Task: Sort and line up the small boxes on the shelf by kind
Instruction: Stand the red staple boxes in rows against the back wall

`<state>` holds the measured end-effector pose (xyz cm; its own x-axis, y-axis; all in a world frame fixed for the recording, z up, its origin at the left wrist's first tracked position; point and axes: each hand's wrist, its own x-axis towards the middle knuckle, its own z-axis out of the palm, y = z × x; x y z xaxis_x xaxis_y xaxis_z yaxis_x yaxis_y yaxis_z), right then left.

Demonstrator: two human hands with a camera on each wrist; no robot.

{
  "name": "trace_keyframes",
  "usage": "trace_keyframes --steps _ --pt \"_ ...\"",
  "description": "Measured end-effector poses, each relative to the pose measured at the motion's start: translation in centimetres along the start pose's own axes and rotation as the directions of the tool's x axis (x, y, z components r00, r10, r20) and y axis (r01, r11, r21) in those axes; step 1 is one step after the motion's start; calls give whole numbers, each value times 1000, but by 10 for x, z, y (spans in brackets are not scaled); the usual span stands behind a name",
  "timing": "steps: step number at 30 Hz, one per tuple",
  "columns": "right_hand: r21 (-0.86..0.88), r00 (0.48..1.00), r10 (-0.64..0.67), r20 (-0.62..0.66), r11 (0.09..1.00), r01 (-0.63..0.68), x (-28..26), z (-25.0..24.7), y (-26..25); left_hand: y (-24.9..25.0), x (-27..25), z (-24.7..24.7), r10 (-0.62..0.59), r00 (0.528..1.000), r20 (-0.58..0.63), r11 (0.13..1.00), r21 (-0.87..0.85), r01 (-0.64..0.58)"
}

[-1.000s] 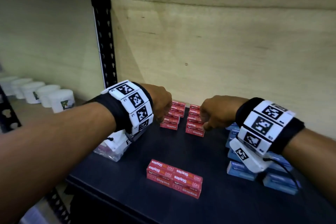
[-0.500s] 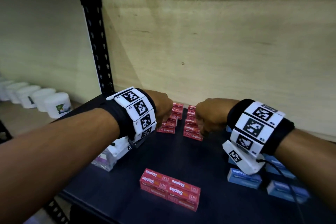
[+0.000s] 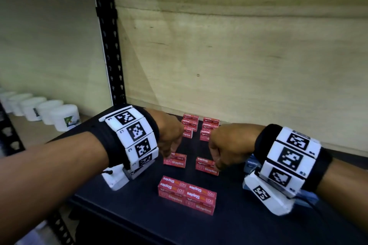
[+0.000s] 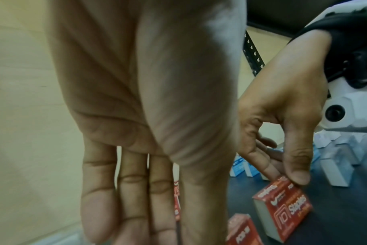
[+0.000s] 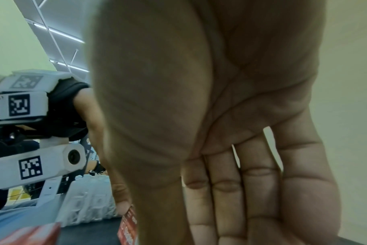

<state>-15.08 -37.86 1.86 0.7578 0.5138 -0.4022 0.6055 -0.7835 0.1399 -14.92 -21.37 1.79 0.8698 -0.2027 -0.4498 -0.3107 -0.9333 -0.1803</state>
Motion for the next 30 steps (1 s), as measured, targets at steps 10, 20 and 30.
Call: trace_keyframes --steps 10,20,30 --pt "63 999 -32 29 998 30 -27 10 -12 -9 -31 19 31 999 20 989 -148 -27" --pt "158 998 -49 38 987 42 -40 17 -12 -7 -48 25 77 996 50 974 -216 -64" --pt "211 997 -73 16 975 68 -41 20 -19 1 -49 21 101 994 51 962 -258 -85"
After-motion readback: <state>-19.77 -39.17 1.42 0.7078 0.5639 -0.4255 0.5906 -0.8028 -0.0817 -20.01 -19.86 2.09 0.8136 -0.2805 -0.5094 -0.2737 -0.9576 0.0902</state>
